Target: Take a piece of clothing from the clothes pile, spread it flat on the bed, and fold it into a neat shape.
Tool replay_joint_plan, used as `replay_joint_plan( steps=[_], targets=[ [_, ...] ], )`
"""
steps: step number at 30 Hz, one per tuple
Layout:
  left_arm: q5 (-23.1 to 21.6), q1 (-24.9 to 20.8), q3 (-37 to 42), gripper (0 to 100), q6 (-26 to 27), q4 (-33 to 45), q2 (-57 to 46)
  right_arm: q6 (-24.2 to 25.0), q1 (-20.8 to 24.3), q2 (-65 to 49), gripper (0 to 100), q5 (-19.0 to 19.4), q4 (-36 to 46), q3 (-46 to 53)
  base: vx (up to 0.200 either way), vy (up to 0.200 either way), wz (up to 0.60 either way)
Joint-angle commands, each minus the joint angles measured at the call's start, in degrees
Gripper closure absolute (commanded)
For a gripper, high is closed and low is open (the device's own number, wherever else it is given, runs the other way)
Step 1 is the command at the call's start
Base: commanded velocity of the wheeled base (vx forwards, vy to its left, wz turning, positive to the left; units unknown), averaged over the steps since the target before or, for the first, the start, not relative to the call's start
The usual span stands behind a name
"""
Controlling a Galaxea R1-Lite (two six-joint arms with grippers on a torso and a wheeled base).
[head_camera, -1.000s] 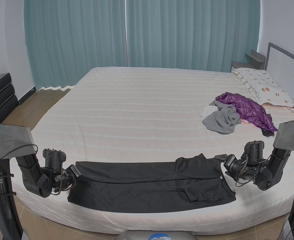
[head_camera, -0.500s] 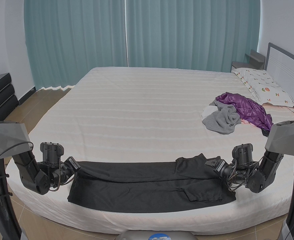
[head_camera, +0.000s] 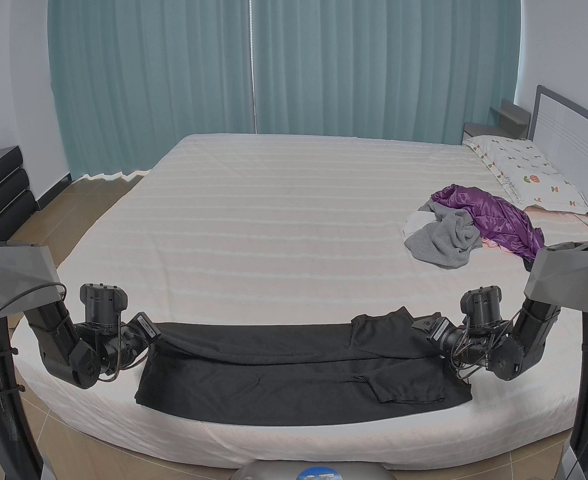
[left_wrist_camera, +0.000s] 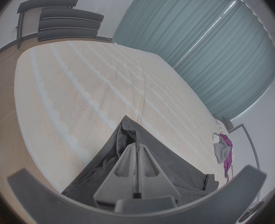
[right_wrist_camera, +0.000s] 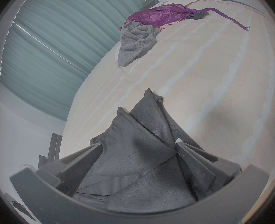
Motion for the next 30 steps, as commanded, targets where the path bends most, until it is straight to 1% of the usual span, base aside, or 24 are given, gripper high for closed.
replay_joint_plan(
  steps=[1,12,13,30],
  targets=[
    [0.04,-0.03,-0.25,100,-0.03,-0.02,0.07,-0.77,-0.11,1.74,0,-0.02,-0.04,-0.81,0.0,0.0,0.0],
    [0.04,-0.03,-0.25,100,-0.03,-0.02,0.07,-2.79,-0.46,3.41,0,-0.37,-0.13,-2.13,0.0,0.0,0.0],
    [0.04,-0.03,-0.25,100,-0.03,-0.02,0.07,-2.79,-0.46,3.32,100,-0.37,-0.13,-2.3,0.0,0.0,0.0],
    [0.04,0.4,-1.3,100,0.15,-0.02,0.07,-2.79,-0.81,0.86,100,-0.11,-0.13,-1.69,0.0,0.0,0.0]
  ],
)
